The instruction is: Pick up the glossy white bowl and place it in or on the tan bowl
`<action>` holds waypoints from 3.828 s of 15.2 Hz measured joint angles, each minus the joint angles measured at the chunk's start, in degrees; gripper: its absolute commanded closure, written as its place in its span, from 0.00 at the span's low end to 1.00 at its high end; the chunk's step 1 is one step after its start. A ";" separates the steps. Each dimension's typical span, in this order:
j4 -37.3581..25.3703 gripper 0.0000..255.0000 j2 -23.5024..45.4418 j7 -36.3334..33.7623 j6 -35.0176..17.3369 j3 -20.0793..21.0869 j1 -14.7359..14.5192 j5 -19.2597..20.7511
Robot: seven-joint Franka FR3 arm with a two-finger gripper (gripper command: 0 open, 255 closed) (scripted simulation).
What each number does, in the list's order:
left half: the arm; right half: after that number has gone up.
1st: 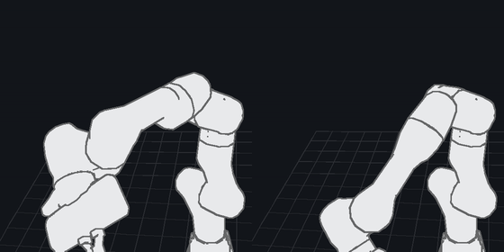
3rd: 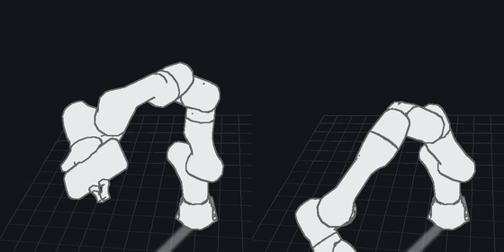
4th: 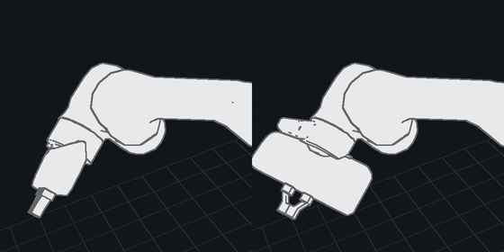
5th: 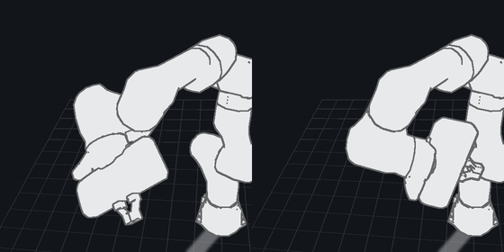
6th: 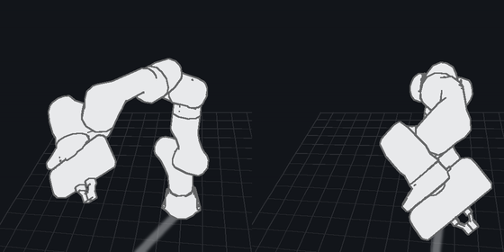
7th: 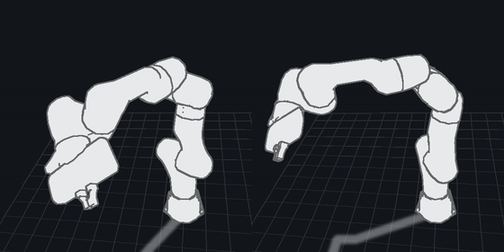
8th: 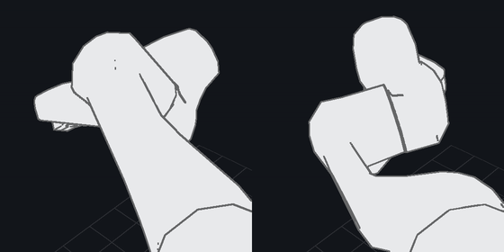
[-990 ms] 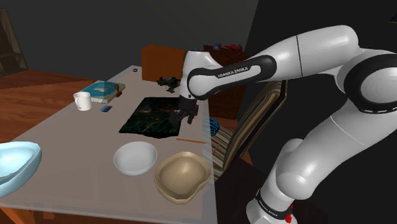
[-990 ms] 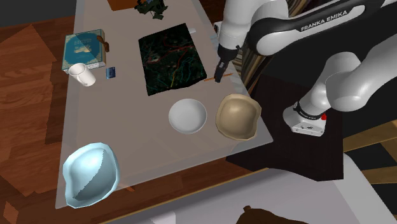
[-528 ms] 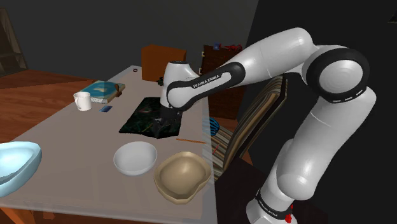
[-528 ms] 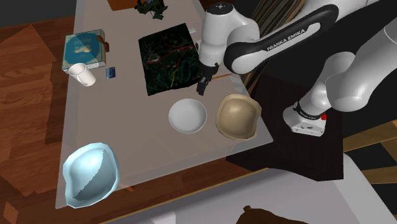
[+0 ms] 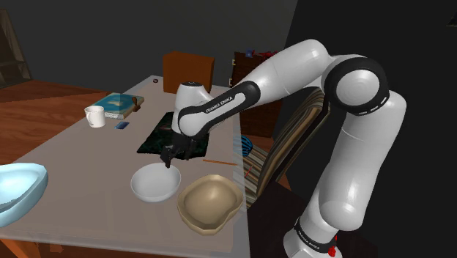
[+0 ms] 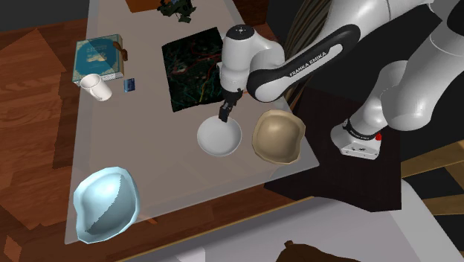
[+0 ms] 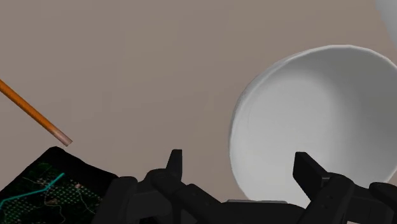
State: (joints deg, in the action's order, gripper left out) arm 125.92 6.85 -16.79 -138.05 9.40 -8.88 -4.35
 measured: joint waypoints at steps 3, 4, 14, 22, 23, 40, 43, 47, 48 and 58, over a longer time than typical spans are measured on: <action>0.12 0.00 2.06 -0.24 -2.18 0.01 -0.18 0.32; 0.19 0.00 2.55 -0.28 -2.73 0.00 -0.21 0.40; 0.37 1.00 2.81 -0.33 -3.20 0.01 -0.25 0.44; 0.32 1.00 2.48 -0.32 -2.84 0.02 -0.24 0.39; 0.19 1.00 2.11 -0.32 -2.34 0.04 -0.23 0.34; -4.99 1.00 -4.91 -0.47 9.82 0.08 0.05 -0.37; -6.47 1.00 -5.84 -0.50 12.22 0.03 0.11 -0.42; -8.29 1.00 -6.97 -0.50 15.17 -0.06 0.21 -0.50; -8.77 1.00 -7.14 -0.45 15.80 -0.10 0.25 -0.51; -5.98 1.00 -15.53 0.23 21.43 -0.51 0.41 -1.75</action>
State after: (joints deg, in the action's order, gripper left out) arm 119.94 -8.68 -16.56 -116.63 8.89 -8.47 -6.11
